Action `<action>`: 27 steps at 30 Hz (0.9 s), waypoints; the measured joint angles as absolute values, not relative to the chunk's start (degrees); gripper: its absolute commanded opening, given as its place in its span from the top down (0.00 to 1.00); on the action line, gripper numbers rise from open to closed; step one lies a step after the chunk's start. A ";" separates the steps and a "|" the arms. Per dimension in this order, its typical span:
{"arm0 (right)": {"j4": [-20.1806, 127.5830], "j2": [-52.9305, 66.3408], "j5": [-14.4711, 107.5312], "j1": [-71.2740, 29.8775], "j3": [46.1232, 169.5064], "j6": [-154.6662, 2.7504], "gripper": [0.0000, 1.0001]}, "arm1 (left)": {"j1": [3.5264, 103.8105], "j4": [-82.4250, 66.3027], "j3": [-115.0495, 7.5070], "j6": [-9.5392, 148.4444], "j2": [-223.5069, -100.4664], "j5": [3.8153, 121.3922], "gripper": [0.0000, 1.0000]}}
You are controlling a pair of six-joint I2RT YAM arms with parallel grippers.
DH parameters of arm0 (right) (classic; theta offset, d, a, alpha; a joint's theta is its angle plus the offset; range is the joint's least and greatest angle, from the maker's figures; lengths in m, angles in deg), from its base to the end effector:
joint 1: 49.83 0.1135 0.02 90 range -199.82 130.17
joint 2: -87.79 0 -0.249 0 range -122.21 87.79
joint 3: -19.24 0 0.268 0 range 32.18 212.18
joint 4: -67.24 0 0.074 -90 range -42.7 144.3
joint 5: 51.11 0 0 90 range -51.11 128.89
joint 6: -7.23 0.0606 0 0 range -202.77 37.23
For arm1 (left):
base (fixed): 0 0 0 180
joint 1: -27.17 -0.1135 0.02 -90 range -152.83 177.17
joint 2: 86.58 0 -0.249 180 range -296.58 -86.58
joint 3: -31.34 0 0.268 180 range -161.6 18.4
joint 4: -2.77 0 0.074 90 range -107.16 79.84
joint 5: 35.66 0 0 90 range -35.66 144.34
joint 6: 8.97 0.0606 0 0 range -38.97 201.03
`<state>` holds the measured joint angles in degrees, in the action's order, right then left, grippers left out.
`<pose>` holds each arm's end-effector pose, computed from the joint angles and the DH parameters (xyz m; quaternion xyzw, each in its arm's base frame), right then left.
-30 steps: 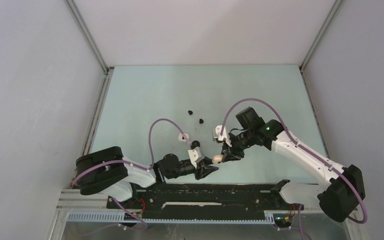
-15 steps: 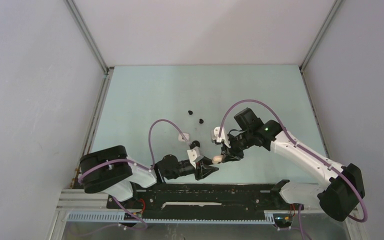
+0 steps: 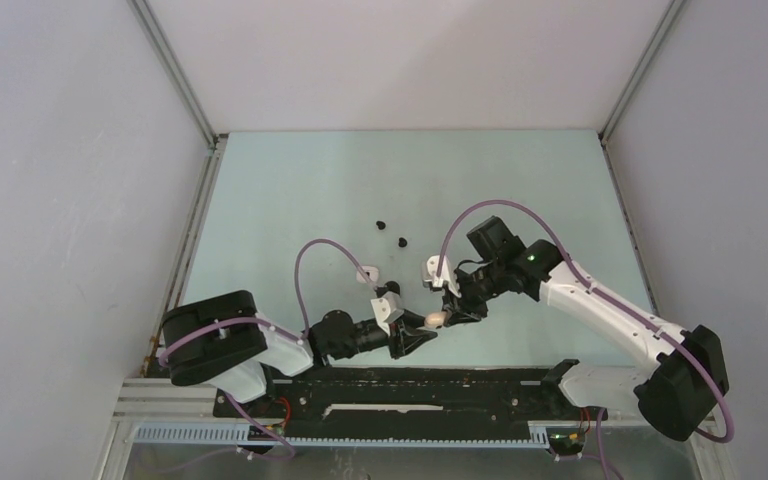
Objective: Insert the wireless bluetooth earbuds into the charging case
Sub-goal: Open the charging case.
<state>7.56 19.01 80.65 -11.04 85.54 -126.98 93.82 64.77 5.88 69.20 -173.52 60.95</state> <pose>0.1721 0.1901 0.2286 -0.6651 0.6224 0.3349 0.2409 0.1002 -0.2496 0.1279 0.3599 0.6050 -0.4800 0.5236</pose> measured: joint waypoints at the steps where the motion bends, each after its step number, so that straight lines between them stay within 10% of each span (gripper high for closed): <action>1: 7.47 18.88 80.65 -11.04 85.54 -127.02 0.93 | 93.80 65.08 6.04 69.33 -173.52 61.17 0.63; 27: 6.42 16.52 79.84 -9.27 85.54 -126.87 0.93 | 93.80 68.18 6.58 69.59 -176.88 64.19 0.68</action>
